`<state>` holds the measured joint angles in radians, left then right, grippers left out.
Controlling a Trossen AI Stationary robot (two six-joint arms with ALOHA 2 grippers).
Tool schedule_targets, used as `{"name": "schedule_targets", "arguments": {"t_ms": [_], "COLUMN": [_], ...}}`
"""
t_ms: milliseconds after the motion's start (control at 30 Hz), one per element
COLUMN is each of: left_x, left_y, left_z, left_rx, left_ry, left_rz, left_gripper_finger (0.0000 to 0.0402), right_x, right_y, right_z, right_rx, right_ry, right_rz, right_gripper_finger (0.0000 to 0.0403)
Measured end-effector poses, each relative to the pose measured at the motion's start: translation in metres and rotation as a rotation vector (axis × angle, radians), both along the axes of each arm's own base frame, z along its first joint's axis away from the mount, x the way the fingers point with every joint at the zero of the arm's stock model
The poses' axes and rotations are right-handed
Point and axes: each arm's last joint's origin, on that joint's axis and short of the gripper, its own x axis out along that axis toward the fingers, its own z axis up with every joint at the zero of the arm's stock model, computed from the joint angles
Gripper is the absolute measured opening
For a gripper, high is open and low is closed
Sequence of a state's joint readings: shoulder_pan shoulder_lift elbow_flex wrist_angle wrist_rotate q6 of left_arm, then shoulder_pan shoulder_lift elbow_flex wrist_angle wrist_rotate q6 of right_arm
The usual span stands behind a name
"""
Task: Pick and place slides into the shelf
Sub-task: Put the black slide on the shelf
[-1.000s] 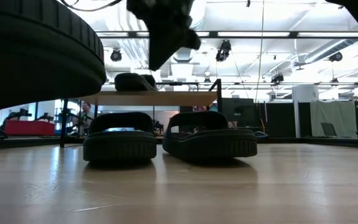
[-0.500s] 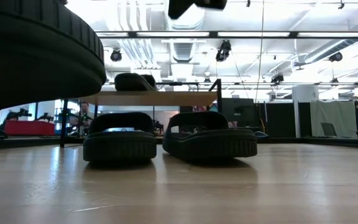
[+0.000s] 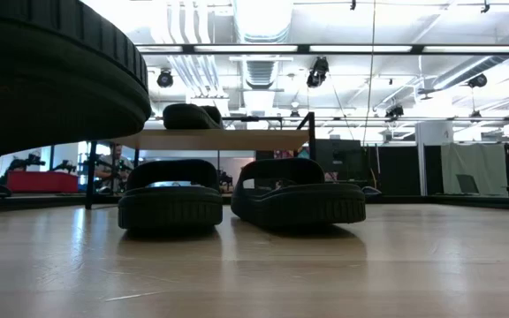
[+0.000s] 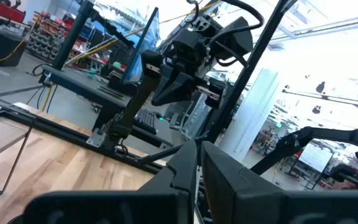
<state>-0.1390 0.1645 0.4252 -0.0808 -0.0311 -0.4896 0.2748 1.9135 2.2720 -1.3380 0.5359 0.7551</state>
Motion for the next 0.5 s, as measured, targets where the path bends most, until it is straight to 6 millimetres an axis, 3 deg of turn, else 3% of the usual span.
{"name": "schedule_targets", "arguments": {"t_ms": [233, 500], "left_x": [-0.007, -0.008], "left_y": [0.001, 0.001], "left_z": [0.0, -0.001], "left_rx": [-0.005, 0.004], "left_ry": [-0.033, -0.031], "left_rz": [0.002, 0.005], "left_gripper_finger": [0.001, 0.001], "right_x": [0.004, 0.009], "right_y": [-0.004, -0.002], "right_z": [-0.021, -0.091], "right_rx": [0.032, 0.121], "right_ry": [0.126, 0.399], "right_rz": [0.017, 0.031], "right_gripper_finger": [0.0009, 0.0009]}}
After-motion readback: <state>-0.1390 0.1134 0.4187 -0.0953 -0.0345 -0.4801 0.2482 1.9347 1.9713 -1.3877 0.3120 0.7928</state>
